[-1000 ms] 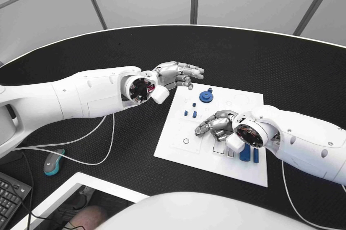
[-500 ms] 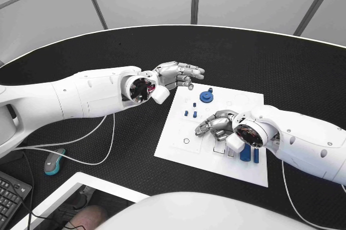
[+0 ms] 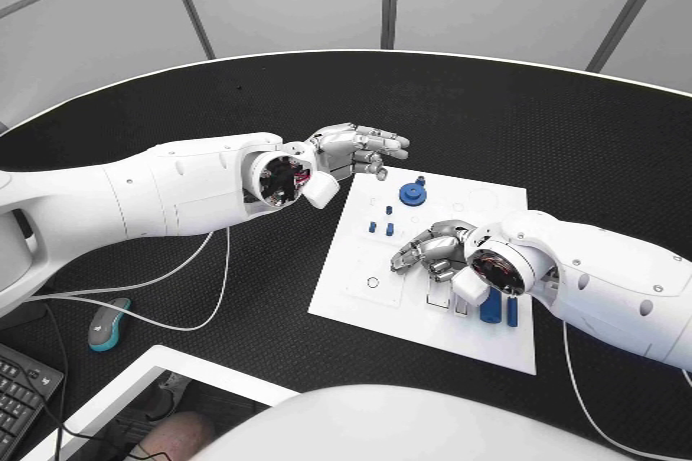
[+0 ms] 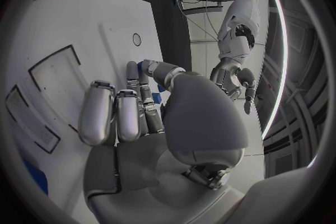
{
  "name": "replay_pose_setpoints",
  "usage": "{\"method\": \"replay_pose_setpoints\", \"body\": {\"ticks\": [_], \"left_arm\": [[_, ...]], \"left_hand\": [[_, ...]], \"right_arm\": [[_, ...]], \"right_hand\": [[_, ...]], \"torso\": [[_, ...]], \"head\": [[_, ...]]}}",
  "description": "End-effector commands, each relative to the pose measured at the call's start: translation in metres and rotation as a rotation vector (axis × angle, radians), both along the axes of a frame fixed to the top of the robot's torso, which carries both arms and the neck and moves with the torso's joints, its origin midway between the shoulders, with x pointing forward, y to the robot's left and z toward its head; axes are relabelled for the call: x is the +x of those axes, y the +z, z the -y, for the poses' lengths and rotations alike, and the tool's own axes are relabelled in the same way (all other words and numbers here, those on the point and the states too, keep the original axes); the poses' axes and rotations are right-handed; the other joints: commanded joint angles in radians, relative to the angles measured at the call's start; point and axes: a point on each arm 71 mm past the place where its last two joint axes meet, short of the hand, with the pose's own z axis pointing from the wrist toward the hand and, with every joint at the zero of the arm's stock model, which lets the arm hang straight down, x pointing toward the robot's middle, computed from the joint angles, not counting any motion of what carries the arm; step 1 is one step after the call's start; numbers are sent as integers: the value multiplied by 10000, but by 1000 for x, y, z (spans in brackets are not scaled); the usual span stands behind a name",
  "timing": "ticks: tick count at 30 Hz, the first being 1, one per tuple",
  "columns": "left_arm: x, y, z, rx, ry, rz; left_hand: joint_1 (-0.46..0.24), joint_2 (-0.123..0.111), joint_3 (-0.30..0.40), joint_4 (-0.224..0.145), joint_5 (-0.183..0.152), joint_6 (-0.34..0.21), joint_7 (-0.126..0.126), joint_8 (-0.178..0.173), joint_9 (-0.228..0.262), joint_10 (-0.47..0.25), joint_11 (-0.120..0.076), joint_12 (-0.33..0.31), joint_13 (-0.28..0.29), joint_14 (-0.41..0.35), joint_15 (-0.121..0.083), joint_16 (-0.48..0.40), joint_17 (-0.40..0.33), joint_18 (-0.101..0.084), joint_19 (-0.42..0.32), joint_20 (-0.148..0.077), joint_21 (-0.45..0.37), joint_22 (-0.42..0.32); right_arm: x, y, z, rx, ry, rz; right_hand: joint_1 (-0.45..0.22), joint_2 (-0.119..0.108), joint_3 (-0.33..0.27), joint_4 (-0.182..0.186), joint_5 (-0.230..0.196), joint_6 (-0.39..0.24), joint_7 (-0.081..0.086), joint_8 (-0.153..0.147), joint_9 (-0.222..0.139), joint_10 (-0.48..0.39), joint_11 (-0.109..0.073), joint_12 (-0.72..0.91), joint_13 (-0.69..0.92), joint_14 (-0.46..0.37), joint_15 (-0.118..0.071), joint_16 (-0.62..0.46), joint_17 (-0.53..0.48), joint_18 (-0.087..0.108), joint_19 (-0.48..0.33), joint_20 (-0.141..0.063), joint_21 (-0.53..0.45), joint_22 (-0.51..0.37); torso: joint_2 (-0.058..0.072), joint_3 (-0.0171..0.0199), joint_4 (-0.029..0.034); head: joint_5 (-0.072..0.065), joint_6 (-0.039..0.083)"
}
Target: Assemble the parts on the task board
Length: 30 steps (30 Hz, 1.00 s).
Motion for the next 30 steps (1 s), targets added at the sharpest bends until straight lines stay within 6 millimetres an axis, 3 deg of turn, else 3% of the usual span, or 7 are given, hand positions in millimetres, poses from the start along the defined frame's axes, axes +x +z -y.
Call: {"method": "replay_pose_setpoints", "body": {"ticks": [1,30], "left_arm": [[0,0,0,-1,-4,0],[0,0,1,4,-55,-29]], "left_hand": [[58,-1,-58,-15,-14,-75,37,-34,-2,-72,-27,55,17,-72,25,51,-9,157,3,71,-29,-14],[53,1,-67,-3,-14,-82,40,-36,1,-90,-24,71,21,-78,29,62,-18,157,1,76,-32,-16]], "right_arm": [[0,0,-1,-5,3,-1],[0,-1,-3,-23,119,-57]], "right_hand": [[13,114,65,-5,39,39,-10,44,16,69,6,-35,-15,364,-33,-57,-9,-921,153,25,-62,1265],[-7,158,77,9,55,28,-5,47,36,76,12,-38,-13,367,-28,-42,18,-926,159,28,-35,1280]], "torso": [[1,0,2],[-2,-2,-3]], "head": [[2,2],[21,2]]}}
